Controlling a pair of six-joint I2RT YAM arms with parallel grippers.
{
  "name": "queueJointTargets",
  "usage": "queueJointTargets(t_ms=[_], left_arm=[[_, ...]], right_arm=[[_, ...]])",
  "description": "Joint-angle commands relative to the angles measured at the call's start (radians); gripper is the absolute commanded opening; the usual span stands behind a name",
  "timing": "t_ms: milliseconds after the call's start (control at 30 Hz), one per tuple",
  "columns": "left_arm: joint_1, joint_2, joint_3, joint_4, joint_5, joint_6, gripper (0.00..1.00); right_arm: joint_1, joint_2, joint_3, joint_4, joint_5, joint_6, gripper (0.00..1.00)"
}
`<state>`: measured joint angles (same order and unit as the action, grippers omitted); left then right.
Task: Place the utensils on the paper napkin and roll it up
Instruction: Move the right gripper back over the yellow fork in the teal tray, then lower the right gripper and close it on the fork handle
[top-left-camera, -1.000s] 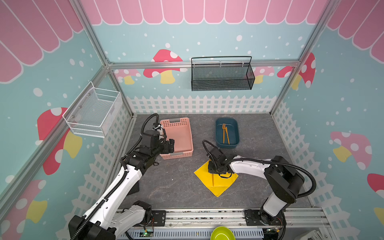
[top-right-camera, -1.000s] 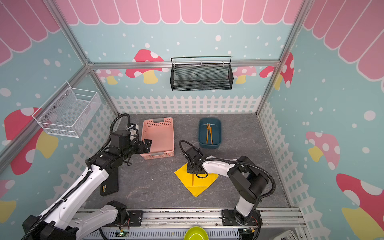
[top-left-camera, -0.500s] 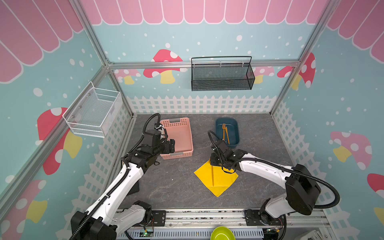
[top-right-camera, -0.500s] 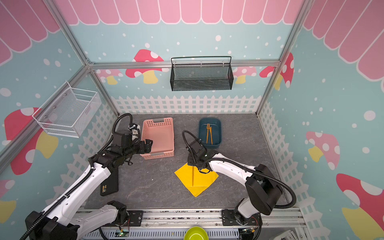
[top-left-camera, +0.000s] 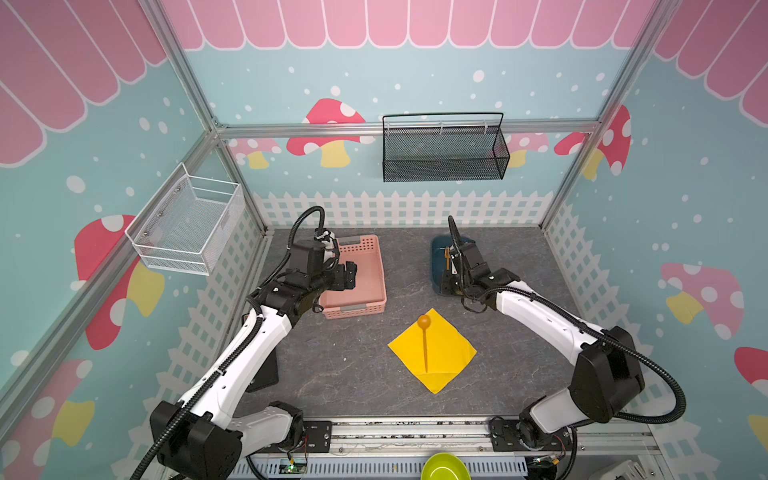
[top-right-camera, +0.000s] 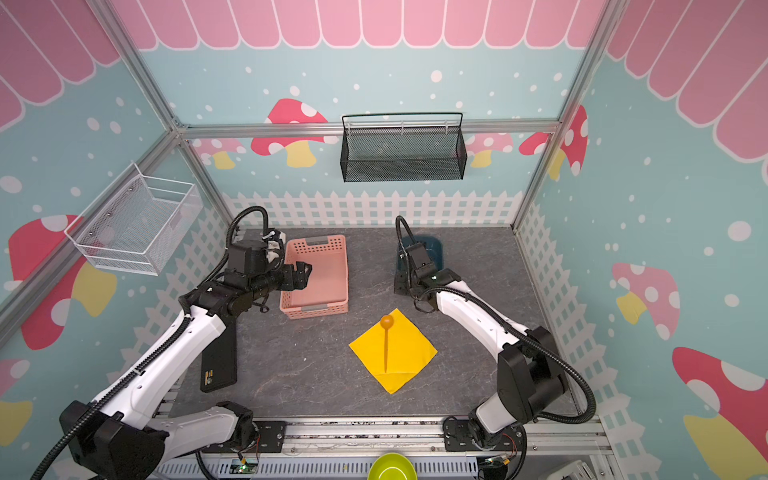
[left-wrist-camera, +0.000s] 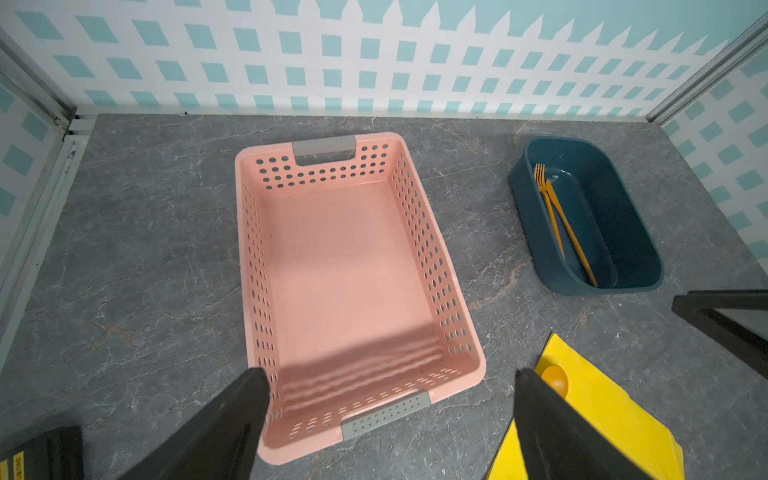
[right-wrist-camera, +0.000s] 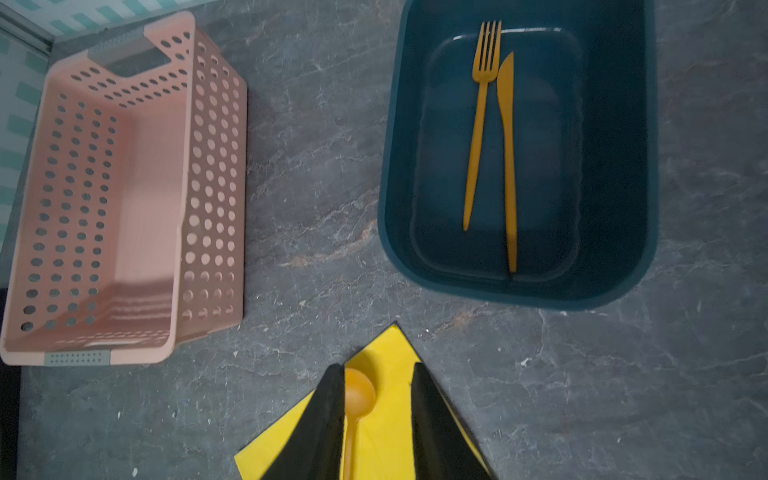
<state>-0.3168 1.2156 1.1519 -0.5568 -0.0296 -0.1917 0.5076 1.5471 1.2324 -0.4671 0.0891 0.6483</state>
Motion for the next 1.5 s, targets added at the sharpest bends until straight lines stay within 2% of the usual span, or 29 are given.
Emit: queueJointTargets(t_ms=[0, 167, 333, 600, 800, 1467], left_arm=[[-0.006, 0.029, 0.044, -0.015, 0.004, 0.040, 0.94], [-0.006, 0.048, 0.026, 0.024, -0.029, 0.093, 0.94], [-0.005, 0.058, -0.054, 0.076, -0.066, 0.113, 0.93], [-0.009, 0.042, -0.096, 0.099, -0.058, 0.059, 0.93], [-0.009, 0.018, -0.108, 0.101, -0.086, 0.065, 0.93], [-0.009, -0.013, -0.110, 0.110, -0.098, 0.063, 0.93]], right_arm=[[-0.038, 0.066, 0.067, -0.046, -0.022, -0.091, 0.29], [-0.088, 0.173, 0.175, -0.063, -0.048, -0.127, 0.27], [-0.123, 0.285, 0.270, -0.077, -0.058, -0.142, 0.23], [-0.143, 0.460, 0.403, -0.096, -0.012, -0.155, 0.25], [-0.161, 0.595, 0.541, -0.167, 0.022, -0.132, 0.20], [-0.216, 0.788, 0.777, -0.260, 0.017, -0.098, 0.17]])
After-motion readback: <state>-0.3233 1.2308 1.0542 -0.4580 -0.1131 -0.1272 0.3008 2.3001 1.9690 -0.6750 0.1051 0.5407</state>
